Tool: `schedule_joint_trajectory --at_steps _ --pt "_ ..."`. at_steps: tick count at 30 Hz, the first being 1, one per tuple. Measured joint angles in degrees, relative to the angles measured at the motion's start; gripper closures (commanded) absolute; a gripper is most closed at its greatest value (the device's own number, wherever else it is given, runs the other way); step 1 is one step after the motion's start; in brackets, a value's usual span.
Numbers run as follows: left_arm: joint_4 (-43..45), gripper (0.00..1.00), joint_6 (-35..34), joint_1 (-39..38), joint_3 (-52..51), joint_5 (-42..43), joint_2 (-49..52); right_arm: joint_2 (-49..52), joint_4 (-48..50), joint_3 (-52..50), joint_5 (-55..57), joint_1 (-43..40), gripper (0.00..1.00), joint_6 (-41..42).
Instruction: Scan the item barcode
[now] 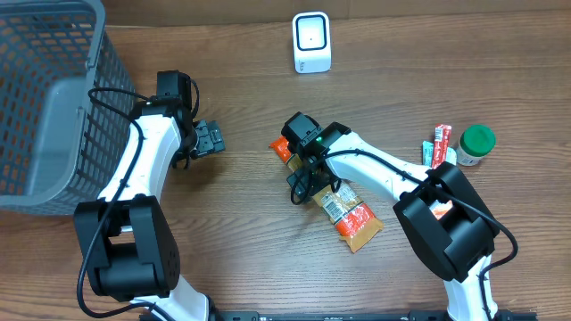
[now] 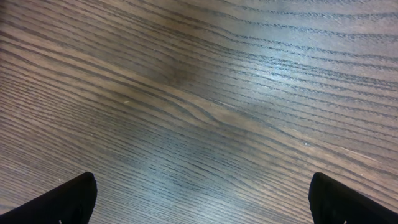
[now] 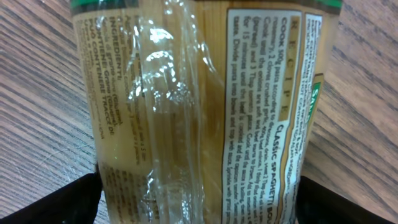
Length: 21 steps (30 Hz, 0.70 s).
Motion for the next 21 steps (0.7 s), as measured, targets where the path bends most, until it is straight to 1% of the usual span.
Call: schedule_joint_trajectory --at_steps 5,9,10,13,16,18,21 --pt "0.0 0.00 0.0 0.0 0.0 0.0 0.0 0.0 0.5 -0.4 0.4 0.0 0.15 -0.1" --pt "0.0 0.00 0.0 0.0 0.0 0.0 0.0 0.0 1.0 -0.5 0.4 0.0 0.16 0.0" --pt "0.0 0.00 0.0 0.0 0.0 0.0 0.0 0.0 1.3 -0.6 0.4 0.0 0.15 0.0" --pt "0.0 0.00 0.0 0.0 0.0 0.0 0.0 0.0 2.9 -0.7 0.3 0.0 0.06 0.0" --pt "0.0 0.00 0.0 0.0 0.0 0.0 0.0 0.0 5.0 -0.9 0.0 0.0 0.04 -0.2" --pt "0.0 0.00 0.0 0.0 0.0 0.0 0.0 0.0 5.6 -1.0 0.0 0.0 0.07 -0.4" --pt "0.0 0.00 0.0 0.0 0.0 0.0 0.0 0.0 6.0 -1.0 0.3 0.0 0.16 -0.8"
